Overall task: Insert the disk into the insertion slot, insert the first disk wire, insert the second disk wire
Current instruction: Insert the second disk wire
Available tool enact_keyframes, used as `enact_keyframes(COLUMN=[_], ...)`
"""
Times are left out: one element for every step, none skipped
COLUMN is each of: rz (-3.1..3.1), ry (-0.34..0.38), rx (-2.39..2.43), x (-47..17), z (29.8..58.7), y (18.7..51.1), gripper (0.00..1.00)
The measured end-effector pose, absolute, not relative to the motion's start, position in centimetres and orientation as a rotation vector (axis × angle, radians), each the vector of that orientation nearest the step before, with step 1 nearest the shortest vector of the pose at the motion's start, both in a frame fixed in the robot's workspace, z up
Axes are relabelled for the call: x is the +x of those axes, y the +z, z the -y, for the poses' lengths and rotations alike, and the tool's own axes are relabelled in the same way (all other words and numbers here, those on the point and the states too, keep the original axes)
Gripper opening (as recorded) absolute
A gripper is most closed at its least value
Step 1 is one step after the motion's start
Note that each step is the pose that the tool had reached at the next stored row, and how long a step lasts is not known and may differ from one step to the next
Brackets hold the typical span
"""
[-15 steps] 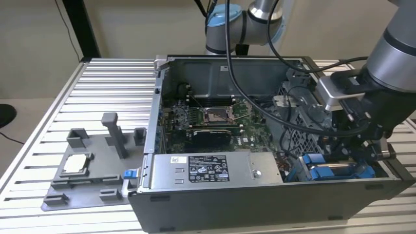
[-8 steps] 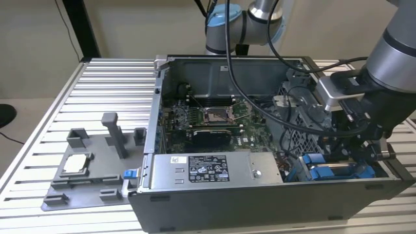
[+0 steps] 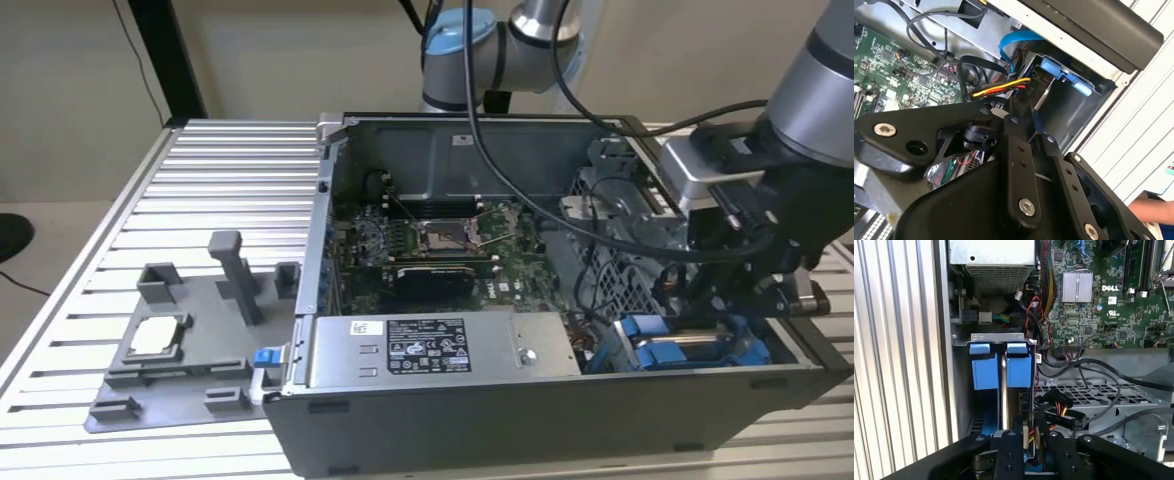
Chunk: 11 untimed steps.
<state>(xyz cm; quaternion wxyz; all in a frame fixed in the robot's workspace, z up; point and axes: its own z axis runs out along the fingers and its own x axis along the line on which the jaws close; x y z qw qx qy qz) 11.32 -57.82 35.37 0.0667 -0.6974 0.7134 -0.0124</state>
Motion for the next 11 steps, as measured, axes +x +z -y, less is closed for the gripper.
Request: enact_keyframes(rz=[-2.151, -2.152, -2.152, -2.153, -2.153, -2.152, -2.152, -2.151, -2.152, -2.153, -2.156], ry=[-0.037, -0.036, -0.035, -0.035, -0.034, -0.034, -0.031, -0.031, -0.030, -0.027, -0.022], rx=[-2.103, -2.103, -2.104, -2.104, -2.104, -2.104, -2.103, -2.102, -2.103, -2.104, -2.106], x=[11.3, 11.3, 11.3, 11.3, 11.3, 11.3, 11.3, 11.3, 11.3, 11.3, 11.3], z=[57.8, 57.8, 57.8, 57.8, 57.8, 57.8, 57.8, 57.8, 57.8, 57.8, 57.8], y=[35.7, 36.0, 36.3, 36.7, 36.9, 37.1, 37.4, 37.7, 38.0, 38.0, 38.0], gripper=[1.00, 1.00, 1.00, 1.00, 1.00, 1.00, 1.00, 1.00, 1.00, 1.00, 1.00])
